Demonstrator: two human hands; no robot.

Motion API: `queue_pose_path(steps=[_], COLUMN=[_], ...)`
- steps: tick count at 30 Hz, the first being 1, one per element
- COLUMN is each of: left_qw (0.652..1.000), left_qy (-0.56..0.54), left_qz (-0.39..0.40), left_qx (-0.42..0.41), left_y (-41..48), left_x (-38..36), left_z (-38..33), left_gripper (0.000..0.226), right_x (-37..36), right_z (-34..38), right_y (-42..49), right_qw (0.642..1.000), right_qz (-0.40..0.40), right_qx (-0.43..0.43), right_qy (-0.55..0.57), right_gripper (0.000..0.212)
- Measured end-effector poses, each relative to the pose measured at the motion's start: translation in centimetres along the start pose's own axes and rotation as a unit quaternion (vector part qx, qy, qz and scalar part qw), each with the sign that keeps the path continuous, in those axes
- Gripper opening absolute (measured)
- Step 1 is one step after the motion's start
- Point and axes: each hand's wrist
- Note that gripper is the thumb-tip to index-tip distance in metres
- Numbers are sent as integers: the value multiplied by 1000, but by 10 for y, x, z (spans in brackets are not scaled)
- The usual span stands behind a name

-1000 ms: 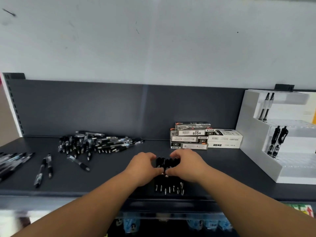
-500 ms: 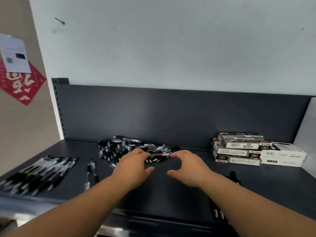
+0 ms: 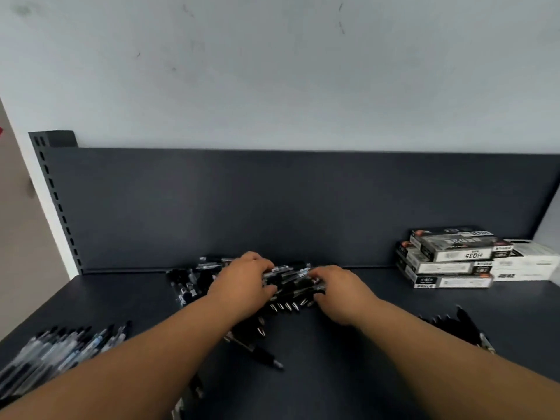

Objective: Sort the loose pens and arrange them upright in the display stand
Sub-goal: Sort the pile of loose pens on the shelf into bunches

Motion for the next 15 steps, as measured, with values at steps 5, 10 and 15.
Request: queue_pose_path(steps=[5,10,15], left_qw=[999,996,993], left_qy=[13,18,-8], left_qz=[35,67,89], left_qx=[24,58,77], left_y=[25,37,42], left_x=[-7,-10,-9], left_z=[-9,-20,-28], left_gripper=[27,29,27], right_x=[0,4,7], right_z=[-9,-19,-32], right_y=[9,15,20], right_qw=[998,999,996], right_qz=[-1,-10,-27], right_qx=[-5,23,54], right_qy=[-58,-44,70], right_gripper=[42,31,25])
Point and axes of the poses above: each hand's wrist, its own y-axis towards the middle knuckle, its own x-axis out of the back of the hand, z = x × y, and after that the axes turned 9 degrees about z, right-handed
